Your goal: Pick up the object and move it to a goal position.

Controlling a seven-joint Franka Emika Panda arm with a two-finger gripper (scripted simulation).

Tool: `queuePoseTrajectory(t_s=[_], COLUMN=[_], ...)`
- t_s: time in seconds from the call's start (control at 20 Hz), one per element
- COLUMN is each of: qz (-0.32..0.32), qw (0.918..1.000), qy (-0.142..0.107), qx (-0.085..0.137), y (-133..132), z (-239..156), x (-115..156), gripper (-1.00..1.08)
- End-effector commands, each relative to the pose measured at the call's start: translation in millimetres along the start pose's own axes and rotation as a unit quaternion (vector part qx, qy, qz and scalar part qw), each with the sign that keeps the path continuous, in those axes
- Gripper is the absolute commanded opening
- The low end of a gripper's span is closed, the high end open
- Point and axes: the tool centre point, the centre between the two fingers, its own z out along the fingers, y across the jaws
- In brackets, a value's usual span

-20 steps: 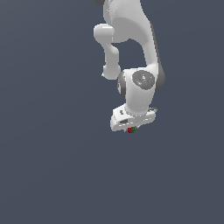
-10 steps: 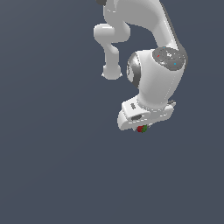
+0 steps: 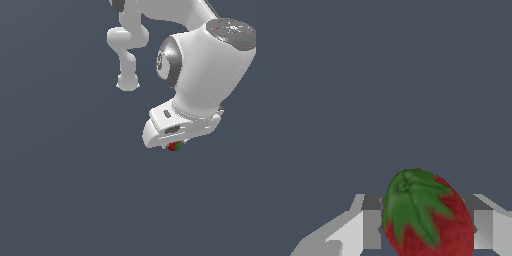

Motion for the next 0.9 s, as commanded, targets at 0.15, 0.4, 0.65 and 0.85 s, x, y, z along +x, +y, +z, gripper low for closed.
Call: queuePoseTrajectory(t_s=[0.15,0.4,0.65,0.85], qz=[0.000,0.000,0.000,0.000], qw=[1.0000,1.0000,1.0000,1.0000], qy=[0.000,0.000,0.000,0.000], qx=[0.000,0.000,0.000,0.000], y=[-5,-8,-10,-12], z=[-25,-43,-58,-67], x=[15,27,36,42], gripper=[-1.00,-1.00,-1.00,-1.00])
